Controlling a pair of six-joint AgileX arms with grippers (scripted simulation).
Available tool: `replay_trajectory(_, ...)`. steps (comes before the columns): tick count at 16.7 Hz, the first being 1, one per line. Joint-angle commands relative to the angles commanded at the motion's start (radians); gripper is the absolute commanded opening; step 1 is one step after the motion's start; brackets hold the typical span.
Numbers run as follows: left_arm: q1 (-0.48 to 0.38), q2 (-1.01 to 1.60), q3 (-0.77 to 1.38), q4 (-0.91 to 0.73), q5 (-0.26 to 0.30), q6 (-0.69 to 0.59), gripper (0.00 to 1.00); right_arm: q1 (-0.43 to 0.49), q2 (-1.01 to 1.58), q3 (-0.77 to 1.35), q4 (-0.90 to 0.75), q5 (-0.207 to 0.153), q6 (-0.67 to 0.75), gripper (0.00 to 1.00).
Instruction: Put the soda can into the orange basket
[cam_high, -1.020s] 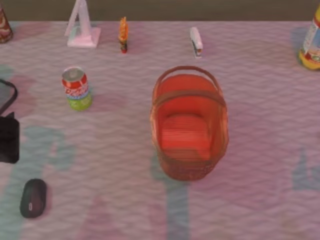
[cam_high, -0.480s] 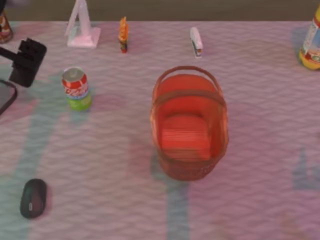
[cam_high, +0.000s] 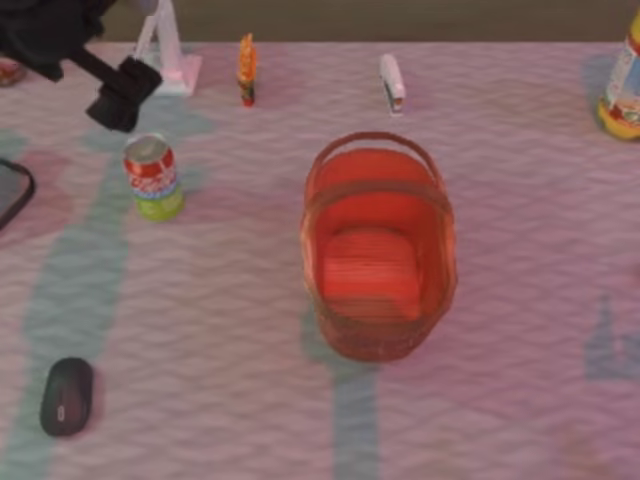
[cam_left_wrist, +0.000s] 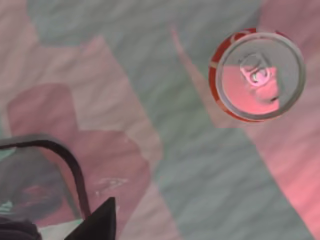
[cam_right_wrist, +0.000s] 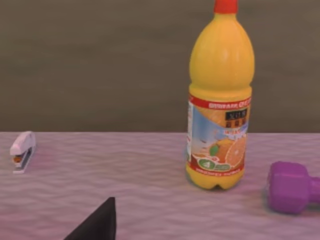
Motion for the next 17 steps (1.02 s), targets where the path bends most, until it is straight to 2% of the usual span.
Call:
replay_trajectory(8, -0.025, 0.404, 0.392, -0.215, -0.004, 0.096, 1.0, 0.0, 0.0, 0.0, 0.0, 0.0, 0.0, 1.0)
replay_trajectory(17, -0.023, 0.45, 0.431, -0.233, -0.005, 0.107, 1.0, 0.0, 0.0, 0.0, 0.0, 0.0, 0.0, 1.0)
